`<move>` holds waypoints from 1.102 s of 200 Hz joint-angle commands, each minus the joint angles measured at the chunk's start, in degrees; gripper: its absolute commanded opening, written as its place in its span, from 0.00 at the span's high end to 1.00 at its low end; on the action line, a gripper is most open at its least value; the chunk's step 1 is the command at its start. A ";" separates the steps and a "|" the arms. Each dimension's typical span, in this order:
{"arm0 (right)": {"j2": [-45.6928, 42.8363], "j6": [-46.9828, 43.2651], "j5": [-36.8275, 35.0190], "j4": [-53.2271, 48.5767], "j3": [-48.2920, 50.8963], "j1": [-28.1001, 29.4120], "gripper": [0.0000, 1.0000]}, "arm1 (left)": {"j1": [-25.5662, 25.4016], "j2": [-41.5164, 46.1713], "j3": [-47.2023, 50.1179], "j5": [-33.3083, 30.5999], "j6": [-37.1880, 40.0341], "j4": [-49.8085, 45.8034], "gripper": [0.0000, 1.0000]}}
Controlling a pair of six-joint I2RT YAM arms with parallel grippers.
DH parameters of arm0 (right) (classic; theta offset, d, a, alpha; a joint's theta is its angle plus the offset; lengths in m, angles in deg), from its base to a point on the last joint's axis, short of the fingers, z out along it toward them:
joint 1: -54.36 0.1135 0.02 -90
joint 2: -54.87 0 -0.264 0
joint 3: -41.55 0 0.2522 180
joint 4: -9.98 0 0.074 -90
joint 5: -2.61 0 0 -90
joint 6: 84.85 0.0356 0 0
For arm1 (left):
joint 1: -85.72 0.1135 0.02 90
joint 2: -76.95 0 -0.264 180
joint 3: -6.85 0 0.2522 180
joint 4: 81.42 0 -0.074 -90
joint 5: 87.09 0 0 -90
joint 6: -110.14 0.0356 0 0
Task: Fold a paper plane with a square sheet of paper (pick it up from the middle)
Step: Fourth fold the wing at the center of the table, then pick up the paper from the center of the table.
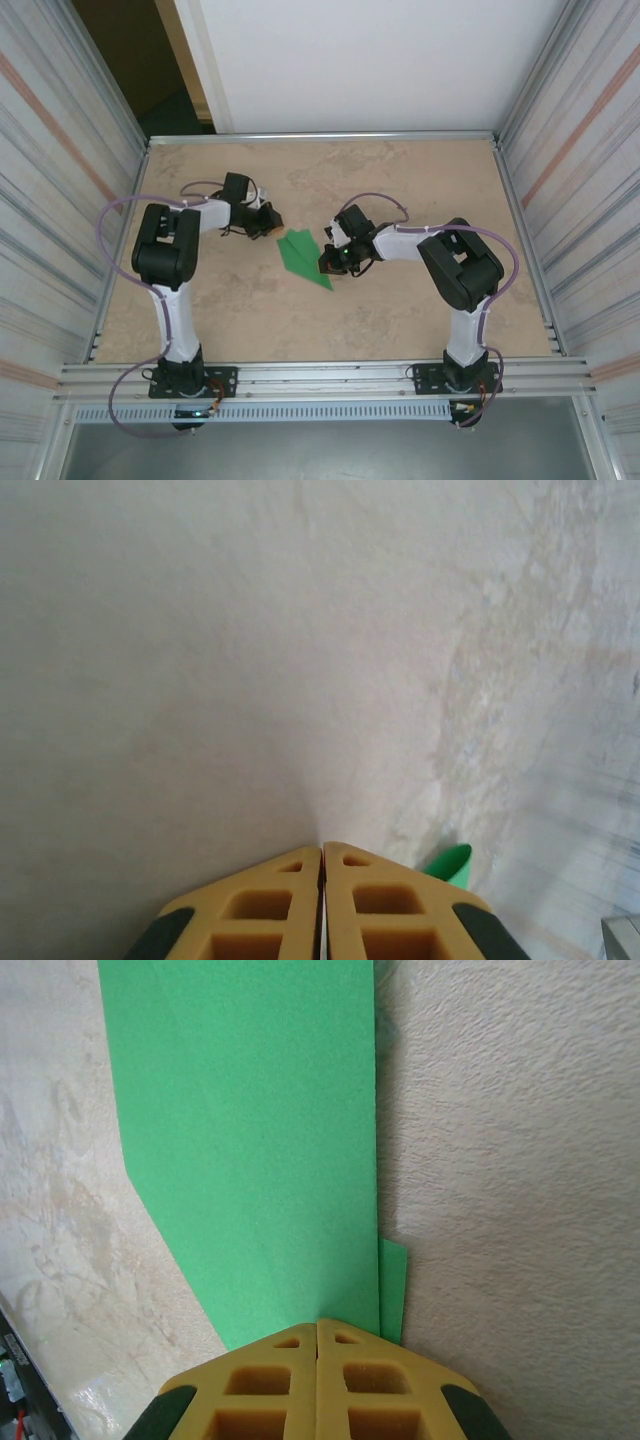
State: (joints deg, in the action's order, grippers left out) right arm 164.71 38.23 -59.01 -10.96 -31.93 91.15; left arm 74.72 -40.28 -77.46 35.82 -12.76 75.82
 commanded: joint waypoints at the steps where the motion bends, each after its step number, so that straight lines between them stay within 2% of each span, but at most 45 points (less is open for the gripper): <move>1: 2.63 2.00 -5.33 -8.43 1.93 0.47 0.97 | 2.38 -0.74 -2.13 -4.35 1.74 -3.58 0.89; 20: -0.10 3.44 -2.96 -5.21 0.25 0.44 0.91 | 2.48 2.70 -3.63 -3.40 0.19 -3.44 0.87; 34: -3.24 4.76 -2.98 -2.75 -0.82 0.32 0.80 | 2.41 6.09 -2.74 -1.56 -2.46 -1.72 0.86; 59: -8.22 7.54 -5.71 1.60 -0.20 -0.77 0.60 | 1.89 13.08 3.64 -0.32 -7.41 3.71 0.79; 77: -9.01 7.88 -6.30 2.67 0.54 -2.27 0.55 | 1.63 17.36 9.43 -0.01 -10.52 7.49 0.72; 109: -5.34 6.01 -2.11 2.50 -0.72 -4.77 0.55 | 0.84 23.05 19.02 1.14 -16.55 13.83 0.60; 141: -2.14 2.22 1.59 2.17 -3.01 -5.02 0.59 | -1.65 25.46 24.69 1.12 -19.17 15.76 0.54; 220: 2.63 -2.70 7.05 1.29 -6.53 -5.33 0.73 | -4.32 24.60 28.53 1.51 -22.23 19.89 0.50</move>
State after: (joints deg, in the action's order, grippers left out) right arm 165.24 38.42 -55.23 -8.44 -36.22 85.82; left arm 70.59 -17.20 -49.50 36.34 -33.53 93.00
